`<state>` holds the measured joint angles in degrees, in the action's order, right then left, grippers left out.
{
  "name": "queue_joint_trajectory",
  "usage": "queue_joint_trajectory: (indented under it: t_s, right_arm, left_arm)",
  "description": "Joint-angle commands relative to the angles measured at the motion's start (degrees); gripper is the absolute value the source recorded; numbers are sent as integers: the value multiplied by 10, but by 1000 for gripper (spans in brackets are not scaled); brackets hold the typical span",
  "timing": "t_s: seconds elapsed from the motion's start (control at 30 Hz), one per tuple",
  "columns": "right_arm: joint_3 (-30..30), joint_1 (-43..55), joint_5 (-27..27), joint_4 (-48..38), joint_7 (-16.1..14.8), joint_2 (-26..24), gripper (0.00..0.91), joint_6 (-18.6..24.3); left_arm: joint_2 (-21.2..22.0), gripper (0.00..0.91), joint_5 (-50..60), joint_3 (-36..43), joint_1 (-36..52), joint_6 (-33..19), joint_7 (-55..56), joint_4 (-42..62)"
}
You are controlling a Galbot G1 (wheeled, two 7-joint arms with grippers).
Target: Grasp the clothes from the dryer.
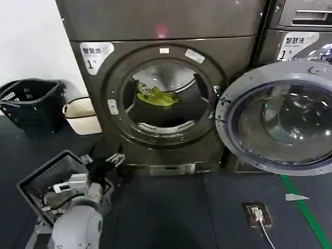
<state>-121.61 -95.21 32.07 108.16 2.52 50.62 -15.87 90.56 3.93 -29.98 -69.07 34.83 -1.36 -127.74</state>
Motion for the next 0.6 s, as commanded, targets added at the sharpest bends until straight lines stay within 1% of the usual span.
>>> queue_joint_trajectory:
  t_s: [0.03, 0.6]
  right_arm:
    - [0, 0, 2, 2, -9, 0, 907, 10]
    - [-1, -3, 6, 12, -7, 8, 907, 14]
  left_arm:
    - [2, 907, -1, 3, -3, 0, -1, -2]
    - [-6, 907, -6, 2, -8, -1, -3, -9]
